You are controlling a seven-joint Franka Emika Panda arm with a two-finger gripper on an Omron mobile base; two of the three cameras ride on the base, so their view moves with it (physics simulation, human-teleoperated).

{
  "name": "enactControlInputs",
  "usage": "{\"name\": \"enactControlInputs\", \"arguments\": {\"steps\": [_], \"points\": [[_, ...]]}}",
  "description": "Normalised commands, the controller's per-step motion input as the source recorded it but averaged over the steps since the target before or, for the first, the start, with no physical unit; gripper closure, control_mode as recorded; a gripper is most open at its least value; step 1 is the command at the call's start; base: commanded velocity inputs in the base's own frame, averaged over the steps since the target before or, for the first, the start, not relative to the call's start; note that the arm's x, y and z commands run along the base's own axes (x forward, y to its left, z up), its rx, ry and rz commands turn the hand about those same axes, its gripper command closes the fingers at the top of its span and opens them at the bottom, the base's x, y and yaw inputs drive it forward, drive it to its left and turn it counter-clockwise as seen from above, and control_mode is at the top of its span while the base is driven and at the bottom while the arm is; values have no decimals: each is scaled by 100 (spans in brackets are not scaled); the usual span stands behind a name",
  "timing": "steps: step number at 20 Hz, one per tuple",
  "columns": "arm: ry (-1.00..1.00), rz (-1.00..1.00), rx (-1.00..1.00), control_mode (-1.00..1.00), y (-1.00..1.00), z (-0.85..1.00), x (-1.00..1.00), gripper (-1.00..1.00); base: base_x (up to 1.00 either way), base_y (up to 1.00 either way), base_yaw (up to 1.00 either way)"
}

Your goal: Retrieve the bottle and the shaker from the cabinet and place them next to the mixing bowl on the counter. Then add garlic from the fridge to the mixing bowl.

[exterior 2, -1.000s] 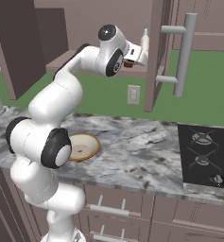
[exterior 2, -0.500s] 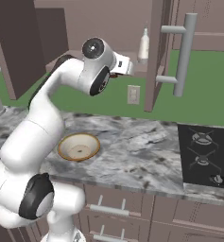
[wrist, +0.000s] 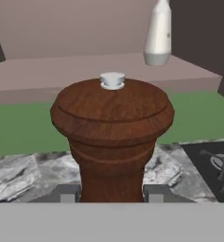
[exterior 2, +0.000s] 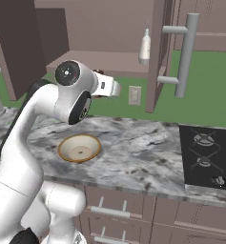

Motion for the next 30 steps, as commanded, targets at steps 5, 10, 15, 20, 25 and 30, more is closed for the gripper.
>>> {"name": "enactControlInputs", "arguments": {"steps": [5,10,15,20,25,30], "points": [[5,0,-6,-100,2,-59,-69,100,0,0,0],[7,0,-10,-100,6,-44,-5,100,0,0,0],[7,0,-7,-100,12,-17,47,100,0,0,0],[0,1,0,-100,-3,-41,51,100,0,0,0],[1,24,1,-100,-16,-51,21,100,0,0,0],[4,41,0,-100,-17,-28,10,100,0,0,0]]}}
